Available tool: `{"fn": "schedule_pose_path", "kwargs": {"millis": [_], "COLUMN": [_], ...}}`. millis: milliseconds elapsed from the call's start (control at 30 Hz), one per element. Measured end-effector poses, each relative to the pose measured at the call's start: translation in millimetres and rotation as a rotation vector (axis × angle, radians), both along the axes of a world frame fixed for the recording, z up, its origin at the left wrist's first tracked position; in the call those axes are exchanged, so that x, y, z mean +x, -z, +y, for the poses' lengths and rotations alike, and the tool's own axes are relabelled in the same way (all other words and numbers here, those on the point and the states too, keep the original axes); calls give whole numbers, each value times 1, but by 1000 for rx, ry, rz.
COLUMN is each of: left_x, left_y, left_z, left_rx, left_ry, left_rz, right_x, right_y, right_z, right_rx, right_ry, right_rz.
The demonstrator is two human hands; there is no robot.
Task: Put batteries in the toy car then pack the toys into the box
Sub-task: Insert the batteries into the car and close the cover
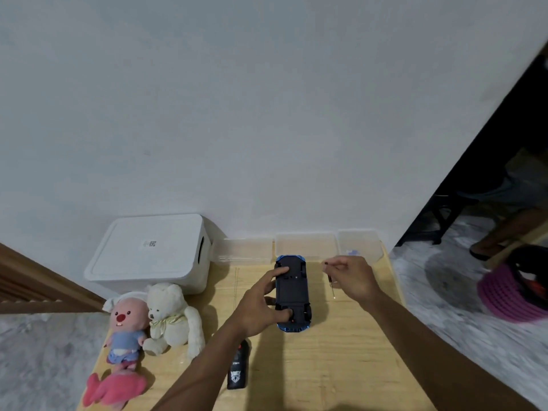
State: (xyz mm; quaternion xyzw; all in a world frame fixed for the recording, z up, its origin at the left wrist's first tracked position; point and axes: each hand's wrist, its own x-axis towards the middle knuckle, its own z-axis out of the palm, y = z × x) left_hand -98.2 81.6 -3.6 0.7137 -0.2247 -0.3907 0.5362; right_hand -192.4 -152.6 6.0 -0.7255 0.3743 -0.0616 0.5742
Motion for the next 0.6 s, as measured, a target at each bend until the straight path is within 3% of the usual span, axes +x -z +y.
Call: {"fn": "schedule_pose_path", "kwargs": {"millis": [167,367,600], "left_x": [1,4,10], "left_y": [4,9,9], "left_z": [0,0,-7], "left_rx": [16,22,5], "left_ry": [-1,-14,-17], "left_rz": [5,34,35], "right_x": [-7,3,3], "right_y": [42,26,1], "right_z": [4,11,24], "right_rx": [82,110,-141], "right_ry": [36,-43,-282], "right_rz": [127,247,55]}}
